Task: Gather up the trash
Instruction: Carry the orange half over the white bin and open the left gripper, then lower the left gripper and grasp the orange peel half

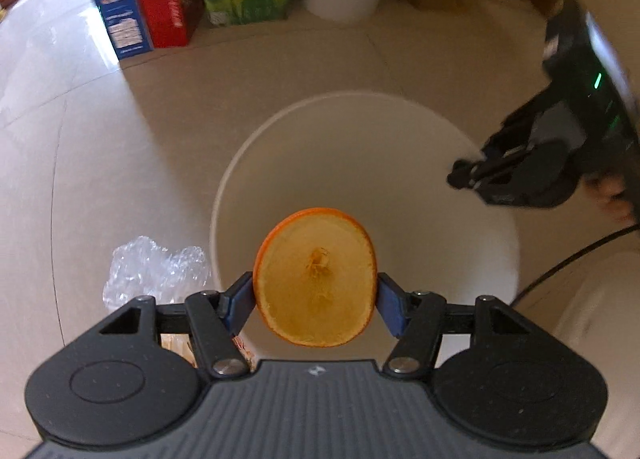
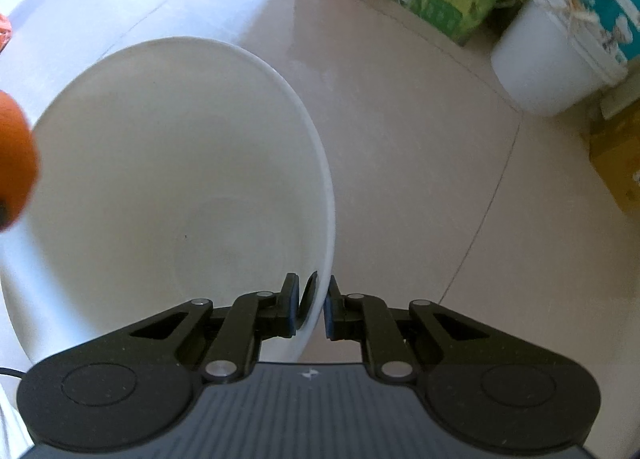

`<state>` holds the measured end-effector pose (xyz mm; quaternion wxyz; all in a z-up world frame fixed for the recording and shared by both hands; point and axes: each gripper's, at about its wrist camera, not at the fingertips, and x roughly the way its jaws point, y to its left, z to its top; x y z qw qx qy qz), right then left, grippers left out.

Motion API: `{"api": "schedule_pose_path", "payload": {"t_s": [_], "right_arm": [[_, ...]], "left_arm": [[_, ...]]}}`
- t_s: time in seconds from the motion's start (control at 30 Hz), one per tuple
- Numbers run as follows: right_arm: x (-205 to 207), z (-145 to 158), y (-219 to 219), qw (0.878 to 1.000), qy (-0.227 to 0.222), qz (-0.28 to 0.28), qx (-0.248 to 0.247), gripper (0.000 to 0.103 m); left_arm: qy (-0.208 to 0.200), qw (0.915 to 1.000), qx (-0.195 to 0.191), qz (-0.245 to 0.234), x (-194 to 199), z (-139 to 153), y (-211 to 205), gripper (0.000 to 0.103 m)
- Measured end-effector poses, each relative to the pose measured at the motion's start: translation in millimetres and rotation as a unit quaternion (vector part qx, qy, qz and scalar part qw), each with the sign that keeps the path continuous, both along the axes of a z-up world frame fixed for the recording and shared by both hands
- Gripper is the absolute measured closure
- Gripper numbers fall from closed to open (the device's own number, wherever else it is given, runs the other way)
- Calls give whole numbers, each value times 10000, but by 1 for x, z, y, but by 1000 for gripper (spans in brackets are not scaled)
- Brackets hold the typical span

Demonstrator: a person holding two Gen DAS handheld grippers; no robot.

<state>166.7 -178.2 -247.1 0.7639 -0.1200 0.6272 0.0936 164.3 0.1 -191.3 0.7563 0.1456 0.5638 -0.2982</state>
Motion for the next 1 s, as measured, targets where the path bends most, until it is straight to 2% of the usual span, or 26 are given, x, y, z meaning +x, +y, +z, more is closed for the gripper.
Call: {"api": "schedule_pose_path", "payload": {"t_s": [0.23,0.4,0.43,0.5,0.57,0.63,0.83,1.0], "right_arm": [[-2,-10,-16,9979,270,-581,60,88],[5,-11,-26,9952,347,-868,277,90],[5,-10,-25,9953,344,-862,267,90],[4,-10,-25,9956,324,-841,236,90],[6,-11,-24,9959,313,-817,218,90],[6,-11,-24,9959,310,-826,221,90],[4,-13,-22,9957,295,-848,212,89],[3,-14,-21,9957,295,-859,196,89]], "left_arm": [[-24,9990,338,-275,14,-29,-24,40],[-36,9980,501,-376,25,-45,-39,39],[-75,9977,539,-414,25,-46,-42,37],[-131,9976,516,-443,26,-45,-45,27],[-277,9979,406,-427,25,-37,-43,17],[-470,9976,291,-411,25,-26,-39,12],[-960,9947,270,-263,15,1,1,7],[-917,9945,434,241,2,-16,66,4]]}}
